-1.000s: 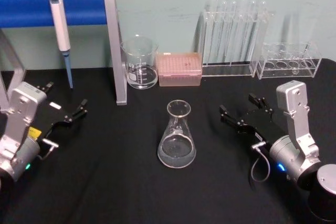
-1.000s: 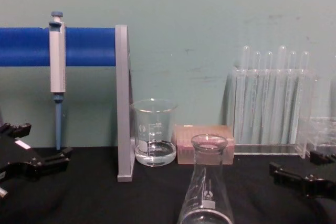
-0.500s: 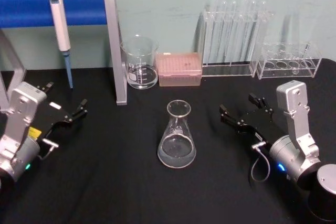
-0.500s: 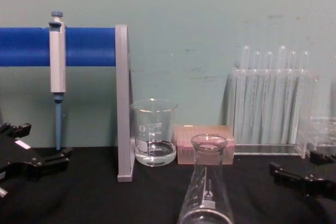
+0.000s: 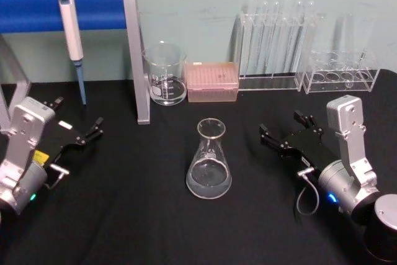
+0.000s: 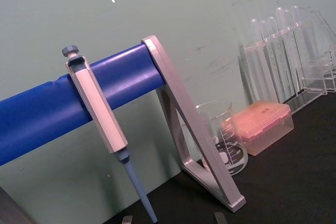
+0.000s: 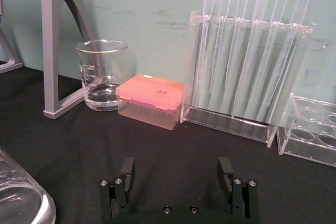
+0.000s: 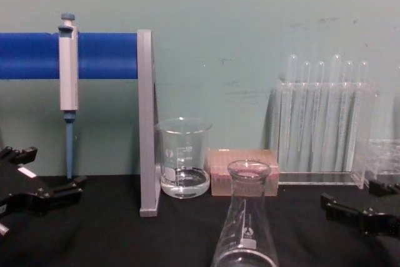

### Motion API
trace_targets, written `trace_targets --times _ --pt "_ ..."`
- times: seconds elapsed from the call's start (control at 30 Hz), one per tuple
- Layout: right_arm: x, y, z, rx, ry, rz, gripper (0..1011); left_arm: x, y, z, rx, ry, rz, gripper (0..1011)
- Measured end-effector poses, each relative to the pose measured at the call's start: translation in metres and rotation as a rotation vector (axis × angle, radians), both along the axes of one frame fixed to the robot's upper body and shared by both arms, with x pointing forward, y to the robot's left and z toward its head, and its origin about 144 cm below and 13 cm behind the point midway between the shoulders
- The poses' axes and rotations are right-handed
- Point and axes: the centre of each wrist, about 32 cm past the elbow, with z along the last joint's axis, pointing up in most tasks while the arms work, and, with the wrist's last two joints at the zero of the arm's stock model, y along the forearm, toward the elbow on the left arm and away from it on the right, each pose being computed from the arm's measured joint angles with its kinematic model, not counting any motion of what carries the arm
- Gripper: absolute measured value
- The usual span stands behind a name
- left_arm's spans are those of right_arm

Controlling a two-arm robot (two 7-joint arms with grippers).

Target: Grasp the erlenmeyer flask with one hand, shake it three times, then place it back.

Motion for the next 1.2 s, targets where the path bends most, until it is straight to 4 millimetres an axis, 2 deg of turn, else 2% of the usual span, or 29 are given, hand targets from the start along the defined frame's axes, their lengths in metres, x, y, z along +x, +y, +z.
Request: trace_targets --times 1.2 --pt "0.0 0.0 0.0 0.0 0.0 0.0 1000 0.0 0.0 0.0 0.0 0.0 0.0 1001"
